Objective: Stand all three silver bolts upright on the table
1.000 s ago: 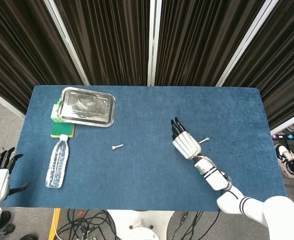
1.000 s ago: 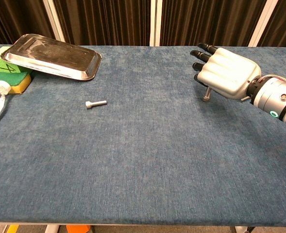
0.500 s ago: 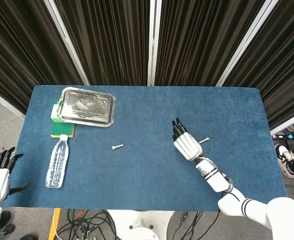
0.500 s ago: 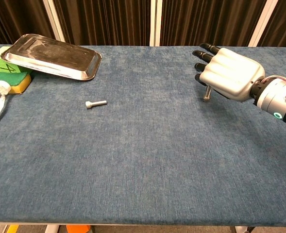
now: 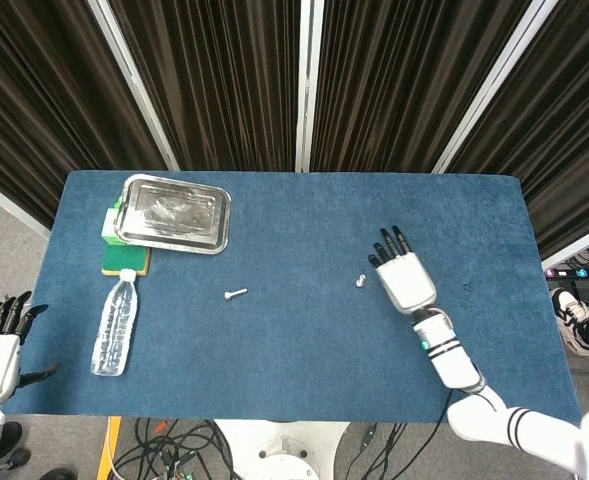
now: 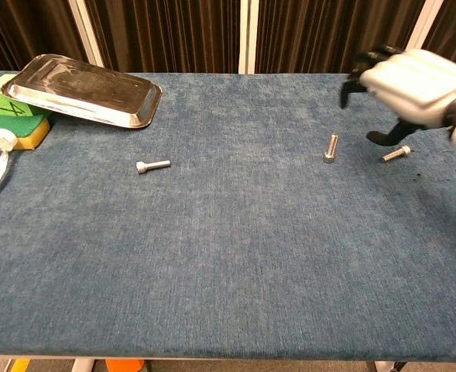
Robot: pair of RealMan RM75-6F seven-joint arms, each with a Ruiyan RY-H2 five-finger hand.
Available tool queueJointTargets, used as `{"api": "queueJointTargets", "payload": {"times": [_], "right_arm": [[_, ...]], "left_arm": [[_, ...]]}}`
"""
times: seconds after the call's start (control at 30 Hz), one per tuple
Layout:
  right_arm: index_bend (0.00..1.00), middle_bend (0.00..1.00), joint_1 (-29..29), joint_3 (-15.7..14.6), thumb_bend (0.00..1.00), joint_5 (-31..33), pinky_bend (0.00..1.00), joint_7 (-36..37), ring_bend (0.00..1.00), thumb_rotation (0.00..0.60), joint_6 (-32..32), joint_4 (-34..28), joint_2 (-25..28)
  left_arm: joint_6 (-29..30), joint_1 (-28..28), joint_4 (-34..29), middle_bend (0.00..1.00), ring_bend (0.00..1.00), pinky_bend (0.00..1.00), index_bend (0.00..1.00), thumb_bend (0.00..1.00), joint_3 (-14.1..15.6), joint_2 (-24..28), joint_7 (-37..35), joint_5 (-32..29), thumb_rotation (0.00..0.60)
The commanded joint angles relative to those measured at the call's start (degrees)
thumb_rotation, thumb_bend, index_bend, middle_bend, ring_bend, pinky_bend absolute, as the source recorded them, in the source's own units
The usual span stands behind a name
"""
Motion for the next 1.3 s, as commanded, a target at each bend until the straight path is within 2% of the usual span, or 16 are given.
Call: {"api": "queueJointTargets", "payload": {"times": [0.03, 0.23, 0.6, 1.07, 1.3], "right_arm": [[0.42, 0.25, -1.0, 1.3, 0.20, 5.2, 0.00, 9.0, 0.00, 0.600, -7.5, -1.4, 4.9], [0.45, 0.25, 1.0, -0.9, 0.23, 2.3, 0.00, 10.6, 0.00, 0.600, -11.0, 4.5, 4.3], [0.47, 0.25, 2.2, -4.4, 0.25, -4.3, 0.00, 11.0, 0.00, 0.600, -9.2, 14.3, -0.3], [0.50, 0.25, 1.8, -5.6, 0.29, -6.1, 0.00, 12.5, 0.00, 0.600, -8.2, 17.8, -2.5], [0.54, 0.26, 1.5, -5.3, 0.37, -5.8, 0.00, 13.0, 0.00, 0.600, -7.9, 19.5, -3.9]], "left_arm": [[-0.1, -0.1, -0.5, 0.04, 0.00, 0.00, 0.19, 0.06, 0.0, 0.2, 0.5, 0.0, 0.600], [0.1, 0.1, -1.6, 0.04, 0.00, 0.00, 0.19, 0.06, 0.0, 0.5, 1.8, -0.3, 0.600], [-0.1, 0.2, -2.3, 0.04, 0.00, 0.00, 0.19, 0.06, 0.1, 0.8, 2.3, -0.9, 0.600], [0.0, 0.4, -1.9, 0.04, 0.00, 0.00, 0.19, 0.06, 0.2, 0.6, 1.8, -0.9, 0.600], [0.0, 0.5, -1.8, 0.04, 0.00, 0.00, 0.19, 0.06, 0.2, 0.4, 1.6, -1.0, 0.600]]}}
